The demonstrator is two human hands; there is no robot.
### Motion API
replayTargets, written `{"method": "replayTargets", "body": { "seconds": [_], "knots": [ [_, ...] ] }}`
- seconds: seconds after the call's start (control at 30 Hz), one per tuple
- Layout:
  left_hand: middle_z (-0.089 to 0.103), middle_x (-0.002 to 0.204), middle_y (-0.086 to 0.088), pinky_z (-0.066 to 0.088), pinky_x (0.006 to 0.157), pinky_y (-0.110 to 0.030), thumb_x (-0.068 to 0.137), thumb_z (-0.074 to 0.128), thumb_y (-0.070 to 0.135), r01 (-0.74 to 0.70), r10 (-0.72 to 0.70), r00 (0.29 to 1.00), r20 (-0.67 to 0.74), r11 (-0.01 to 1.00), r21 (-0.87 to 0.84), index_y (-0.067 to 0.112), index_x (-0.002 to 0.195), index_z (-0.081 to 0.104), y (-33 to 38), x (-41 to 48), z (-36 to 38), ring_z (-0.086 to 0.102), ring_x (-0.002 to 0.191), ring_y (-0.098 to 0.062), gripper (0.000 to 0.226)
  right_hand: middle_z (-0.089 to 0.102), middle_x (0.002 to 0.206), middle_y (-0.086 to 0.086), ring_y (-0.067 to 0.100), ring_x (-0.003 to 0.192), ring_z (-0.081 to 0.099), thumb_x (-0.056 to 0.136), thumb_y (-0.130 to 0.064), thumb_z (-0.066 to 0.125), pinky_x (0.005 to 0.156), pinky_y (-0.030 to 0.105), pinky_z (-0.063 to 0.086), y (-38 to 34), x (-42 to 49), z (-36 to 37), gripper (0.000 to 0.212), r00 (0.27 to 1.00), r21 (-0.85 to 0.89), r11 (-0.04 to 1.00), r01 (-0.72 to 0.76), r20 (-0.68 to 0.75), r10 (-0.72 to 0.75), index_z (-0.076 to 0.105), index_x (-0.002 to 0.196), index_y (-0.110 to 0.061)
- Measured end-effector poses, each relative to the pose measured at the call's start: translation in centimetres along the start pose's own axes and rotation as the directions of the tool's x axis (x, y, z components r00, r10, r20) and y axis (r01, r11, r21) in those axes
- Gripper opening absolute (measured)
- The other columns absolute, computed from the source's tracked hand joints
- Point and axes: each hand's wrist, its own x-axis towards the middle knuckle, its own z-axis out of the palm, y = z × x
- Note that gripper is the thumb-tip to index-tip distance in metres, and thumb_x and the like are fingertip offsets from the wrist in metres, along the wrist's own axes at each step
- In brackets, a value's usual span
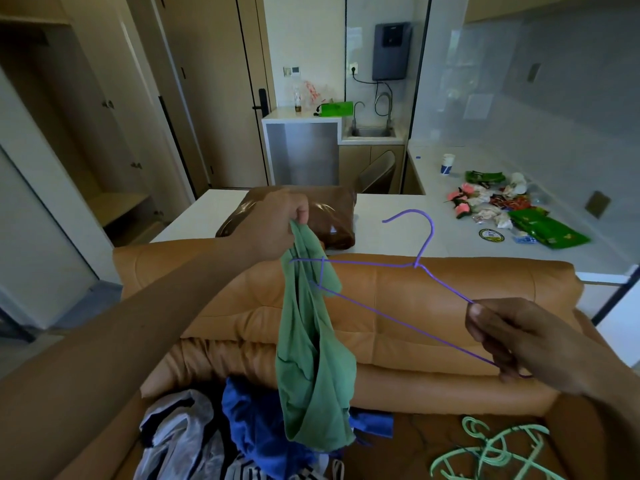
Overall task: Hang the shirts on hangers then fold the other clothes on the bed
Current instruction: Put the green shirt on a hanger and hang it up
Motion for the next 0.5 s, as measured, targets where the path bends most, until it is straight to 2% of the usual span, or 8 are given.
{"method": "replayTargets", "body": {
  "seconds": [0.1,0.17,0.2,0.33,0.4,0.5],
  "knots": [
    [0.048,0.078,0.013,0.034,0.059,-0.007,0.072,0.049,-0.018,0.068,-0.068,0.998,0.008,0.996,-0.062,0.006,0.089,0.062,0.1,0.0,0.4,0.046,0.072,-0.002,0.032,0.039,0.058,0.006,0.027,0.048,0.043,0.080,-0.072,0.046,0.050,0.034,0.048,-0.4,-0.5,-0.2,0.059,1.000,0.003,1.000,-0.005,-0.011,0.005,0.054,0.072,-0.014],
    [0.050,0.078,0.011,0.033,0.059,-0.008,0.079,0.047,-0.017,0.097,-0.095,0.995,0.039,0.993,-0.064,0.004,0.094,0.061,0.3,0.1,0.6,0.047,0.072,-0.002,0.029,0.040,0.057,0.005,0.026,0.047,0.046,0.078,-0.077,0.046,0.050,0.033,0.049,-0.7,-0.7,-0.2,0.063,1.000,-0.017,1.000,-0.004,-0.028,0.004,0.054,0.071,-0.015],
    [0.052,0.079,0.008,0.033,0.059,-0.011,0.082,0.047,-0.014,0.110,-0.107,0.993,0.054,0.992,-0.055,0.005,0.094,0.060,0.4,0.1,0.8,0.048,0.071,-0.003,0.026,0.040,0.056,0.005,0.026,0.046,0.046,0.077,-0.082,0.047,0.050,0.033,0.049,-0.8,-0.7,-0.1,0.067,0.999,-0.023,1.000,-0.002,-0.035,0.002,0.054,0.071,-0.015],
    [0.062,0.081,-0.004,0.048,0.068,-0.042,0.088,0.049,0.005,0.168,-0.171,0.979,0.107,0.985,0.041,0.015,0.085,0.054,0.4,0.2,1.5,0.057,0.076,-0.025,0.012,0.040,0.055,0.004,0.024,0.046,0.046,0.072,-0.090,0.045,0.050,0.033,0.049,-1.5,-0.5,0.7,0.075,0.999,-0.037,0.999,0.014,-0.033,-0.015,0.053,0.071,-0.015],
    [0.062,0.080,-0.004,0.051,0.072,-0.047,0.088,0.048,0.015,0.214,-0.220,0.970,0.101,0.975,0.068,0.022,0.078,0.051,0.9,0.2,1.5,0.058,0.078,-0.029,0.013,0.041,0.055,0.002,0.022,0.046,0.046,0.085,-0.079,0.043,0.050,0.036,0.050,-1.9,-0.1,1.7,0.068,1.000,-0.031,0.999,0.029,-0.006,-0.029,0.053,0.073,-0.013],
    [0.063,0.081,-0.005,0.050,0.072,-0.043,0.092,0.049,0.020,0.290,-0.296,0.954,0.051,0.952,0.093,0.020,0.077,0.053,2.0,0.2,1.4,0.058,0.078,-0.029,0.016,0.040,0.055,0.000,0.018,0.046,0.047,0.100,-0.050,0.041,0.055,0.052,0.055,-2.4,1.1,3.7,0.051,0.994,-0.096,0.993,0.066,-0.077,-0.073,0.050,0.073,-0.008]
  ]
}}
